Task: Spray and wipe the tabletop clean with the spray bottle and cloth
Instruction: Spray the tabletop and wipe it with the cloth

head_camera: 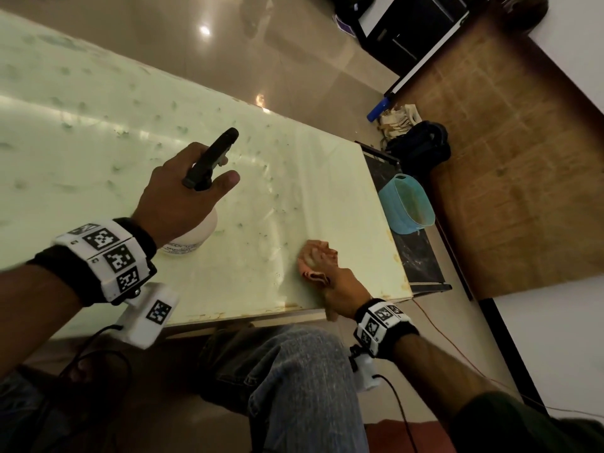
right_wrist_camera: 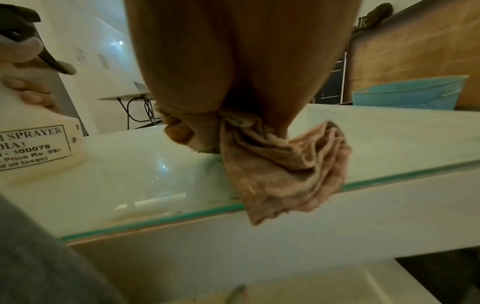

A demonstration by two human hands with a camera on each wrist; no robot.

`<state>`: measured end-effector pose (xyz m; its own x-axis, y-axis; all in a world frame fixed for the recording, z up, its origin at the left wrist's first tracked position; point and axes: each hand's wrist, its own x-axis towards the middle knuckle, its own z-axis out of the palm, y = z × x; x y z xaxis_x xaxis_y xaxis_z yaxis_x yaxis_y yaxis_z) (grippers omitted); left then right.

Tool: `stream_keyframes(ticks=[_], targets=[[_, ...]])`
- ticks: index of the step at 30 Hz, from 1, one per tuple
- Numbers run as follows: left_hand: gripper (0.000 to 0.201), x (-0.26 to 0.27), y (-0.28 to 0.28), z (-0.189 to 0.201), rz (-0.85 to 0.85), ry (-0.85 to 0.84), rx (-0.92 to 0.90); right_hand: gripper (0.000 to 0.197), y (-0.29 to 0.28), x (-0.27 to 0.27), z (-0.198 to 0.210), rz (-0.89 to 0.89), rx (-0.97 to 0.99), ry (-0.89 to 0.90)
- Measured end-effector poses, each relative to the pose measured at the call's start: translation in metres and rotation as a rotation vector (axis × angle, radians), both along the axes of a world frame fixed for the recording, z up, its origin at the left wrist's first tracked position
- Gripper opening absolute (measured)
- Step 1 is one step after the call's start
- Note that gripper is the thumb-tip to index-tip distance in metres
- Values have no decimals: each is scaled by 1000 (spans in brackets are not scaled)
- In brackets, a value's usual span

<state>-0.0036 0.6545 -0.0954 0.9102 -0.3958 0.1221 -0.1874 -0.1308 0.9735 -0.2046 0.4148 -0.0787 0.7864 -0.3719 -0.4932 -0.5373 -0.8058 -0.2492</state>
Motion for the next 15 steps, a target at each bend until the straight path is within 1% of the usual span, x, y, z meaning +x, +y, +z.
stream_keyframes(ticks=[3, 4, 6, 9, 10, 13, 15], targets=[[29, 1, 2, 2, -6, 15, -10, 70, -22, -41, -8, 278, 19, -82], [29, 2, 3, 1, -7, 18, -8, 70, -32, -55, -13, 309, 10, -91], [28, 2, 3, 1, -12, 25, -3, 71, -48, -67, -23, 267, -43, -110], [26, 2, 3, 0, -27, 26, -7, 55, -57, -53, -30, 130, -61, -196], [26, 3, 4, -1, -29, 22, -10, 54, -56, -45, -29, 83, -65, -198], [25, 5, 7, -2, -30, 8, -11, 72, -51, -11, -23, -59, -107, -54], [23, 5, 6, -1, -34, 2, -7, 68, -45, 13, -17, -79, -159, -16]])
